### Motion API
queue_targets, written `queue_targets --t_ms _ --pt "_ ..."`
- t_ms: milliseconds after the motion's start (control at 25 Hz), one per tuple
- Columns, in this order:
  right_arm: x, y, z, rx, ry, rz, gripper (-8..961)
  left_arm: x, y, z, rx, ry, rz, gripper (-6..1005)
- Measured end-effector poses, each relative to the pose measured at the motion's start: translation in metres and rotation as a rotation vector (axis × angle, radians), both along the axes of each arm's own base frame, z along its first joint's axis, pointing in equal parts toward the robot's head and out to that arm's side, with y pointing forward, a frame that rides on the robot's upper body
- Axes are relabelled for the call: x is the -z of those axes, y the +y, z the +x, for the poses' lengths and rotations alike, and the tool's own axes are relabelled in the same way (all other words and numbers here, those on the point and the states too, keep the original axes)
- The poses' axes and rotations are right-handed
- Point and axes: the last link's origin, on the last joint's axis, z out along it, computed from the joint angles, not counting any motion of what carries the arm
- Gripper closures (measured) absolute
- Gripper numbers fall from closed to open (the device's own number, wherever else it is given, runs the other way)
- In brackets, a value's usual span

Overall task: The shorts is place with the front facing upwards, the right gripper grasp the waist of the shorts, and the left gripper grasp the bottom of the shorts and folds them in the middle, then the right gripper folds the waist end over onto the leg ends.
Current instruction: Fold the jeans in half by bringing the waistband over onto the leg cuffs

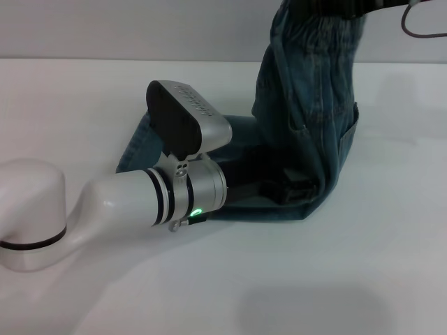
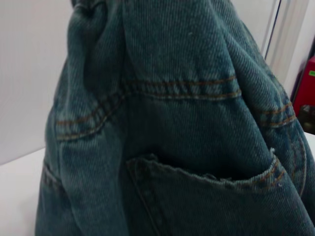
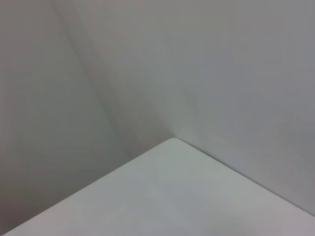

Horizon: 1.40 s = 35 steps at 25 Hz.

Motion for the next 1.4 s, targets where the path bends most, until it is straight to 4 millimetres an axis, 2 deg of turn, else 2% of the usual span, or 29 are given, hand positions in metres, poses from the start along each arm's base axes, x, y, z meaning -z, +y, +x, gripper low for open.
queue_targets --t_ms 200,480,1040,1080,1400 --pt "0.003 0.001 0.002 0.007 -0.011 0.006 951 -0.006 0.003 -0.009 -0.04 -0.006 0.026 199" --pt "0.008 0.001 0.003 0.014 -0.012 0.006 951 -0.023 0.012 -0.033 -0.098 -0.001 0.089 199" --pt "0.022 0.005 0.002 0.032 -0.026 0.007 950 -0.053 0.023 -0.064 -0.174 -0.013 0.22 199" --pt "0.024 0.005 0.001 0.031 -0.029 0.007 949 -0.067 0.027 -0.075 -0.215 -0.037 0.29 199" --pt "0.036 0.009 -0.009 0.009 -0.038 0.022 944 -0.098 0.035 -0.097 -0.307 -0.086 0.408 199"
